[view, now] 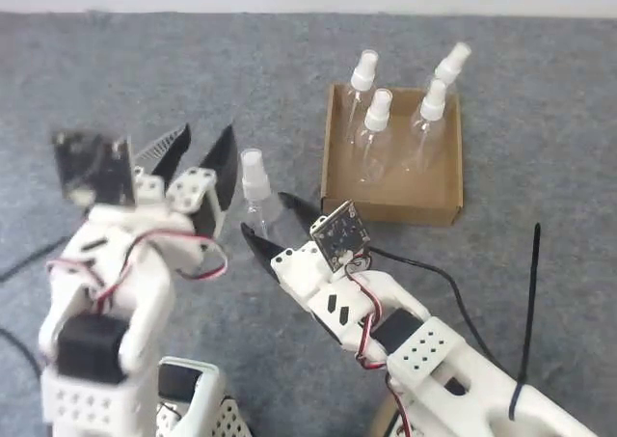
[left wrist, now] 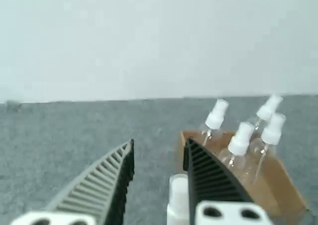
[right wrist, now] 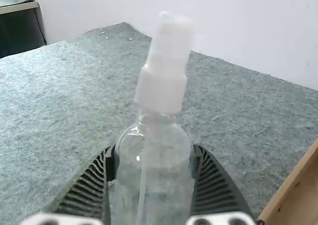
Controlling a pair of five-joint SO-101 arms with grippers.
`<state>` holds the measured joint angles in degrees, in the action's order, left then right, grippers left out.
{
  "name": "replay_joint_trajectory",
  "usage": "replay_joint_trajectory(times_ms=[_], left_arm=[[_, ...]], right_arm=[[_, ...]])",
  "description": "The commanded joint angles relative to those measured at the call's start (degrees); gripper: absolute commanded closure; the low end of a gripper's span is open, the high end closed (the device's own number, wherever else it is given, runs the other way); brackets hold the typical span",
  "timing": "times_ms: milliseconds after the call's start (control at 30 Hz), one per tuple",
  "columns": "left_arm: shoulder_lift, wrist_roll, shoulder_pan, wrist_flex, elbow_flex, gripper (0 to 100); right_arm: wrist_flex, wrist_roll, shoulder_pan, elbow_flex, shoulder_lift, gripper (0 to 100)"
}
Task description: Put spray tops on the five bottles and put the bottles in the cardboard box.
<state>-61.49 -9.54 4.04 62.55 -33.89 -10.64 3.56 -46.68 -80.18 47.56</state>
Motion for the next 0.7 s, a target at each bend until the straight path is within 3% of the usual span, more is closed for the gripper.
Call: replay_joint_trajectory(times_ms=[0,667], left_arm=[[7.2,1.6,-0.5,-0.2,3.2,85],[10.3,5.3,-0.6,-1.1,-8.8,85]], right_arm=[[-1.5,1.0,0.6,0.5,1.9,99.3],[-1.5,1.1,1.9,0.4,2.4,99.3]])
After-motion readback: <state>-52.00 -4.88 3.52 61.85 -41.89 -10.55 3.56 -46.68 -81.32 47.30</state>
